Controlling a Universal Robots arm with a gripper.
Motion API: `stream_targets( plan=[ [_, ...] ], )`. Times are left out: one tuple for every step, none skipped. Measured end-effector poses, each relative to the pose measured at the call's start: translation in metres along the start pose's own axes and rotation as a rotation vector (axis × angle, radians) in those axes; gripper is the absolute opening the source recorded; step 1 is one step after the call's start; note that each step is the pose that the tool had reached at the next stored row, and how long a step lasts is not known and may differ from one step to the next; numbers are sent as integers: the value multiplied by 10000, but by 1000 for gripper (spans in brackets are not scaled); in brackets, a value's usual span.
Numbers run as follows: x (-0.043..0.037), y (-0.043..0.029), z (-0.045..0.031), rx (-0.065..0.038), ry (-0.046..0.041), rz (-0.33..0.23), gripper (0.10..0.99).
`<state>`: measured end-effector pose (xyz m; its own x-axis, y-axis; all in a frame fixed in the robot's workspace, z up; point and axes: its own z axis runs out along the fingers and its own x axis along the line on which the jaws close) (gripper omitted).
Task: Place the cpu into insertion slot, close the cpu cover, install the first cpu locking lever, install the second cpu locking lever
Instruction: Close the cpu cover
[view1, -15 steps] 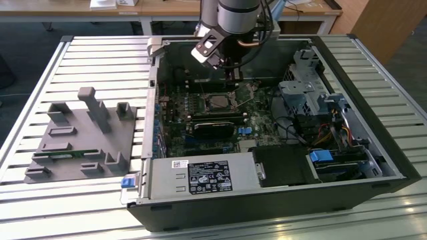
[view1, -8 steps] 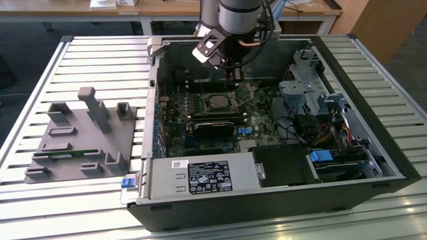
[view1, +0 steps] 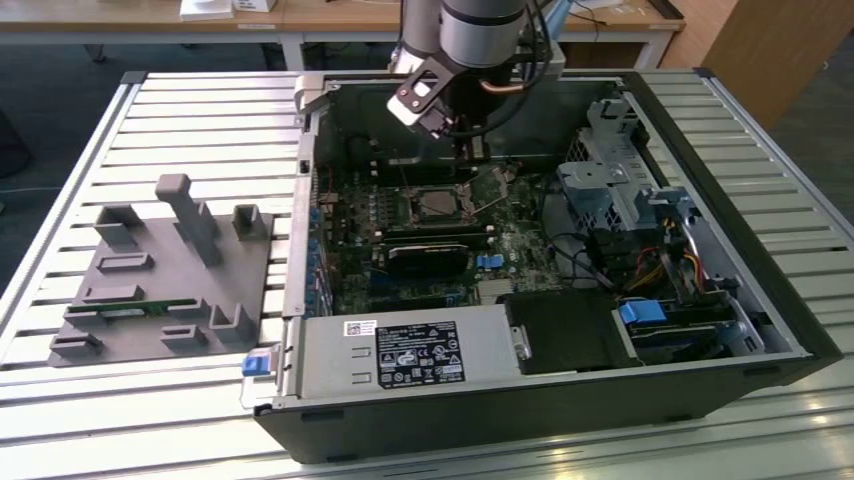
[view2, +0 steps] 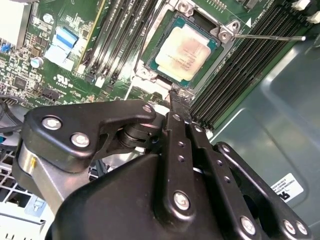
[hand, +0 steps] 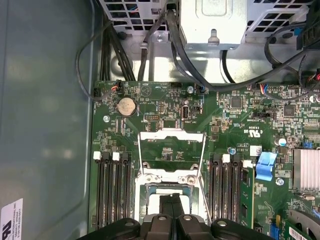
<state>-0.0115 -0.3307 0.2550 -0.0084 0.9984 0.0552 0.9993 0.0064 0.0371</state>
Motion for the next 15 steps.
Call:
stream_targets(
  plan=[
    [0, 5, 0, 0, 0, 0, 106],
    [0, 10, 0, 0, 0, 0, 106],
    [0, 14, 0, 0, 0, 0, 106],
    [0, 17, 0, 1, 0, 0, 106],
    [0, 20, 1, 0, 0, 0, 106],
    [0, 22, 1, 0, 0, 0, 106],
    [0, 24, 1, 0, 0, 0, 106],
    [0, 26, 1, 0, -1, 0, 106],
    [0, 28, 1, 0, 0, 0, 106],
    [0, 30, 1, 0, 0, 0, 106],
    [0, 32, 1, 0, 0, 0, 106],
    [0, 34, 1, 0, 1, 0, 106],
    [0, 36, 1, 0, 0, 0, 106],
    [0, 39, 1, 0, 0, 0, 106],
    [0, 41, 1, 1, 0, 0, 106]
  ],
)
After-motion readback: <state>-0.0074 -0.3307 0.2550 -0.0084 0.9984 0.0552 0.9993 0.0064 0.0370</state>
